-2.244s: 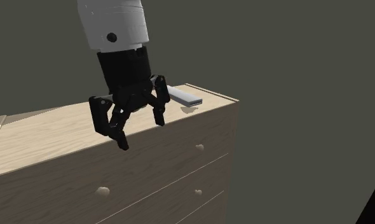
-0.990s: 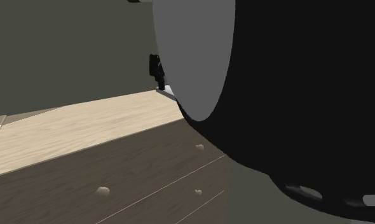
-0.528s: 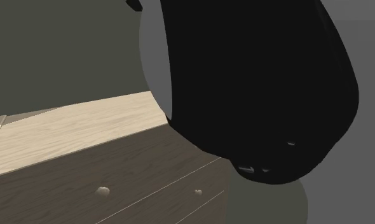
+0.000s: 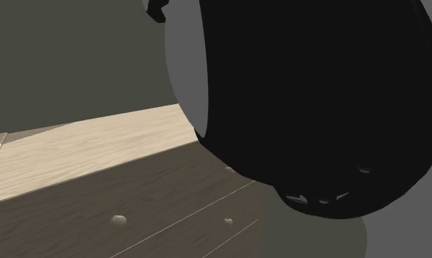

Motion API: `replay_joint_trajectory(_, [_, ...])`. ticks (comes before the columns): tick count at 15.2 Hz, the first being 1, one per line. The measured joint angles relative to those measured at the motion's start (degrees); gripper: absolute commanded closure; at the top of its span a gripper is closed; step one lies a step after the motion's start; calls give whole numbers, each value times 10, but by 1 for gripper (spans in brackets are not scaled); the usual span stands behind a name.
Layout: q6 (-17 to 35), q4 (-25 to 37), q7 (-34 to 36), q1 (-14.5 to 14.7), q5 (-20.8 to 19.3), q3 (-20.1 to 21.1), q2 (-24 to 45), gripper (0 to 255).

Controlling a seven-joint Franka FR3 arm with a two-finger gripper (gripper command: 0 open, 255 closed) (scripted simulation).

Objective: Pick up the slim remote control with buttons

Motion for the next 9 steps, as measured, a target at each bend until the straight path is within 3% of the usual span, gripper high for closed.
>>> replay_joint_trajectory(9, [-17,23,-3,-3,4,-1,7,255])
